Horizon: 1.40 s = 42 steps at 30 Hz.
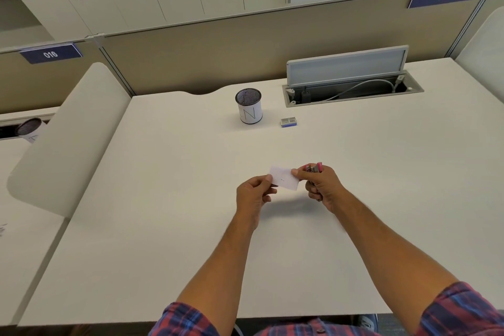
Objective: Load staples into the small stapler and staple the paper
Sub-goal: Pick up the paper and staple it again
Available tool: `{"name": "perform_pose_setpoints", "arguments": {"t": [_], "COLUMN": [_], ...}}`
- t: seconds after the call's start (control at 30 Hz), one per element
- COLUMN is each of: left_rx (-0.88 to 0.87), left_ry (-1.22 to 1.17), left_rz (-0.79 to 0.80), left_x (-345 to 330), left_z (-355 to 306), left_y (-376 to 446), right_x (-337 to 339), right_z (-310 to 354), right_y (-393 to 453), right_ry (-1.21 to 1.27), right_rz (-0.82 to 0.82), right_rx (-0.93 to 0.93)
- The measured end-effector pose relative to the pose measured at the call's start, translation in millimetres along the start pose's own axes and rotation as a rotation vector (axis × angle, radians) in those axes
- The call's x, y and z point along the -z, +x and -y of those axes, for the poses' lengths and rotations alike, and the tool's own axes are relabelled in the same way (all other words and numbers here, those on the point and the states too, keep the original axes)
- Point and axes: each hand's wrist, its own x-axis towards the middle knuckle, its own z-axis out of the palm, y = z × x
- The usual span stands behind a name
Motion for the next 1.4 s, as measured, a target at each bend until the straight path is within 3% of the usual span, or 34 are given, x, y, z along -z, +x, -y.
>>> {"name": "perform_pose_setpoints", "arguments": {"t": [0.47, 0.6, 0.77, 0.93, 1.1, 1.23, 1.4], "left_rx": [0.039, 0.101, 0.074, -0.123, -0.441, -0.572, -0.603], "left_ry": [-0.241, -0.347, -0.303, 0.022, 0.651, 0.802, 0.989], "left_rz": [-0.106, -0.134, -0.174, -0.273, -0.385, -0.336, -0.293], "left_x": [-7.2, -14.2, -25.3, -35.1, -38.6, -34.3, -29.7], "left_z": [1.7, -7.9, -34.6, -68.6, -104.2, -114.5, -113.0], "left_y": [7.6, 19.6, 52.0, 95.2, 131.4, 160.9, 193.8], "right_x": [-11.4, -27.2, -47.7, -69.0, -87.5, -98.6, -113.1], "right_z": [-13.2, 0.2, 33.9, 74.9, 107.8, 123.3, 129.7], "right_y": [-0.2, 11.6, 40.6, 80.1, 125.6, 159.8, 197.7], "right_ry": [-0.009, -0.008, -0.099, -0.244, -0.329, -0.37, -0.433], "right_rz": [0.006, -0.11, -0.204, -0.286, -0.363, -0.409, -0.456], "right_rx": [0.059, 0.119, 0.184, 0.287, 0.347, 0.377, 0.39]}}
